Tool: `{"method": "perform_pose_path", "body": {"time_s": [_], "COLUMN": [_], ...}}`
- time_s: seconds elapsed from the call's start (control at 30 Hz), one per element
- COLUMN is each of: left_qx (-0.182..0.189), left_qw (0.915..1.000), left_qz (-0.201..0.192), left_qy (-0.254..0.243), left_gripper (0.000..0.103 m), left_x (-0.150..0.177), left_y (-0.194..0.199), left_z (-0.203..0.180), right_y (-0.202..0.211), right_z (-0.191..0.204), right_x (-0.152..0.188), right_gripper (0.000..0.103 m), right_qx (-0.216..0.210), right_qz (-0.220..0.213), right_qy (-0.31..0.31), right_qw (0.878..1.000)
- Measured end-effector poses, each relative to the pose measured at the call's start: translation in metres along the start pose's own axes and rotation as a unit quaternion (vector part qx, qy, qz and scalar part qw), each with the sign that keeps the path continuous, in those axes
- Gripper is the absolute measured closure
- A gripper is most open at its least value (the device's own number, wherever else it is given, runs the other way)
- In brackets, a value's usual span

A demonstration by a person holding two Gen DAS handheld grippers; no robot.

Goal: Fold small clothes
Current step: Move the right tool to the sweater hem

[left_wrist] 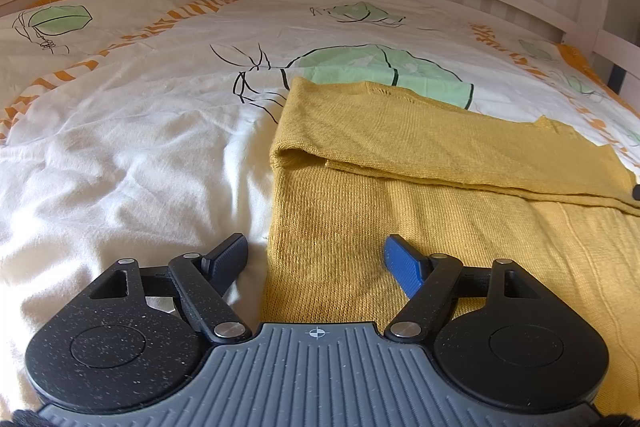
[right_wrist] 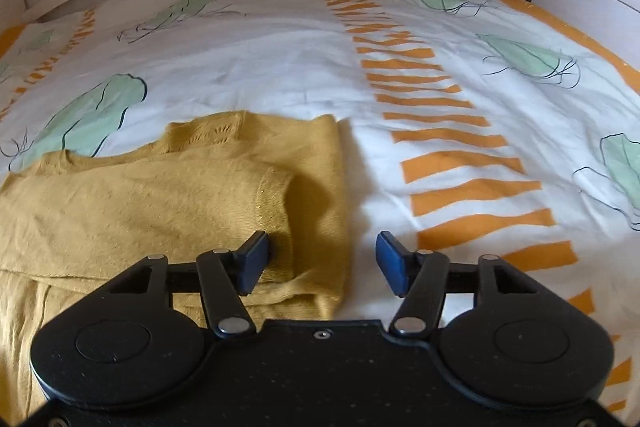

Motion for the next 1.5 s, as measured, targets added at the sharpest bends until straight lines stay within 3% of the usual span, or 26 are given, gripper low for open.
{"method": "perform_pose_path", "body": {"time_s": [0.23,0.43,0.63,0.87,1.1,1.27,1.5], "left_qx": [-0.001,0.0,-0.001,-0.001,0.007,0.023,0.06], "left_qw": [1.0,1.0,1.0,0.9999,0.9996,0.9973,0.9913], "left_qz": [0.0,0.0,0.001,0.008,0.024,0.066,0.115], "left_qy": [-0.001,0.0,-0.002,-0.007,-0.011,-0.024,-0.019], "left_gripper": [0.028,0.028,0.028,0.025,0.018,0.012,0.012], "left_x": [0.0,0.0,0.0,0.0,-0.001,0.0,0.017], "left_y": [0.0,0.0,0.0,-0.003,-0.004,0.0,0.039], "left_z": [0.0,0.001,0.0,-0.002,-0.006,-0.008,-0.002], "right_y": [0.007,-0.02,-0.016,0.03,0.091,0.124,0.154], "right_z": [0.012,0.018,0.007,-0.003,-0.006,-0.009,-0.011], "right_x": [-0.012,0.007,0.008,0.015,0.061,0.089,0.117], "right_gripper": [0.036,0.027,0.021,0.019,0.011,0.003,0.002], "right_qx": [-0.028,-0.02,-0.026,-0.064,-0.092,-0.101,-0.123], "right_qz": [-0.029,0.017,0.017,0.02,0.066,0.099,0.131], "right_qy": [0.006,0.005,-0.027,-0.069,-0.092,-0.101,-0.114], "right_qw": [0.999,1.0,0.999,0.995,0.989,0.985,0.977]}}
Point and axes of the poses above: each gripper's, at about its wrist camera, not at the fingertips, and y roughly against the way its jaws point, z to its left, x to its underside, the point moved 10 cm from there along -y, roughly the way its jaws point, and after that the axes turned 8 degrees about -z, right-handed, at the moved point
